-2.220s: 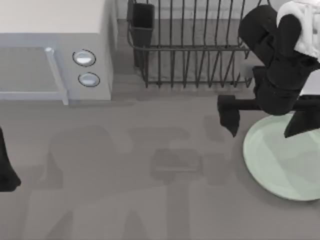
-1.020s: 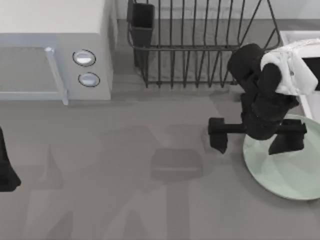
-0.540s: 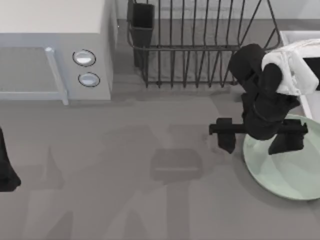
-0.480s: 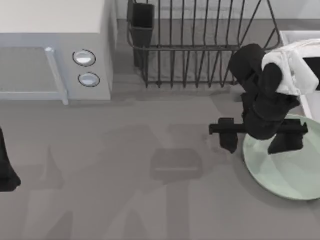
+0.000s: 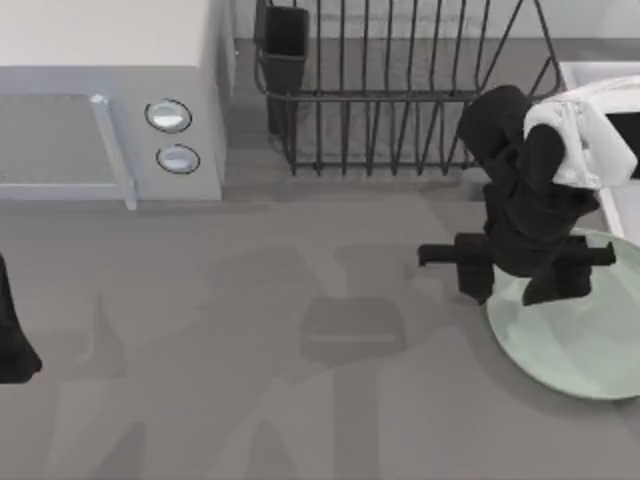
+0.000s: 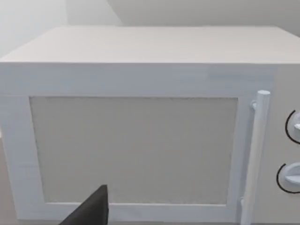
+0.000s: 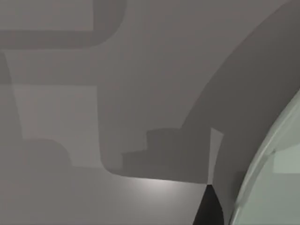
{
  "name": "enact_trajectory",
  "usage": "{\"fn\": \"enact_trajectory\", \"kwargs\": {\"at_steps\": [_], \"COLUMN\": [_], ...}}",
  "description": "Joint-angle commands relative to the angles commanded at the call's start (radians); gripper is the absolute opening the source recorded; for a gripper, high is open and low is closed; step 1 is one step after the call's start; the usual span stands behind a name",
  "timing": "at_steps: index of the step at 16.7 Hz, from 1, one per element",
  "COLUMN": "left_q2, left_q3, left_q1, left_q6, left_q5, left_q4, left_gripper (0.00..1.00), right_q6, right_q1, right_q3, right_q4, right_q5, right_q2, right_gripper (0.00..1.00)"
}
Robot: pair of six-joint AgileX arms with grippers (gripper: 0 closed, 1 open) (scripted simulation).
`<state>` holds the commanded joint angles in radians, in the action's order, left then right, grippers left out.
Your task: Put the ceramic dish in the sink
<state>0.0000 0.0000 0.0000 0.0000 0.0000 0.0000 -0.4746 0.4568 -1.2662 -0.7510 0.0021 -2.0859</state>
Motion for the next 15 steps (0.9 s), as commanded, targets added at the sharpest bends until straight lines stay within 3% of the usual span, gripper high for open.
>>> {"fn": "enact_trajectory", "kwargs": {"at_steps": [9, 15], "left_q2": [0.0, 0.0], "left_q3": [0.0, 0.0], "left_q1": [0.0, 0.0], "left_q6": [0.0, 0.0], "left_q5": [0.0, 0.0], "left_q4": [0.0, 0.0], "left_gripper": [1.0, 1.0], "right_q6": [0.004, 0.001], "right_q1": [-0.013, -0.01], "right_q3": [-0.029, -0.32], "right_q4": [-0.011, -0.295], "right_q5": [0.01, 0.01], "right_q2": [0.075, 0.038], "right_gripper": [0.0, 0.0]}}
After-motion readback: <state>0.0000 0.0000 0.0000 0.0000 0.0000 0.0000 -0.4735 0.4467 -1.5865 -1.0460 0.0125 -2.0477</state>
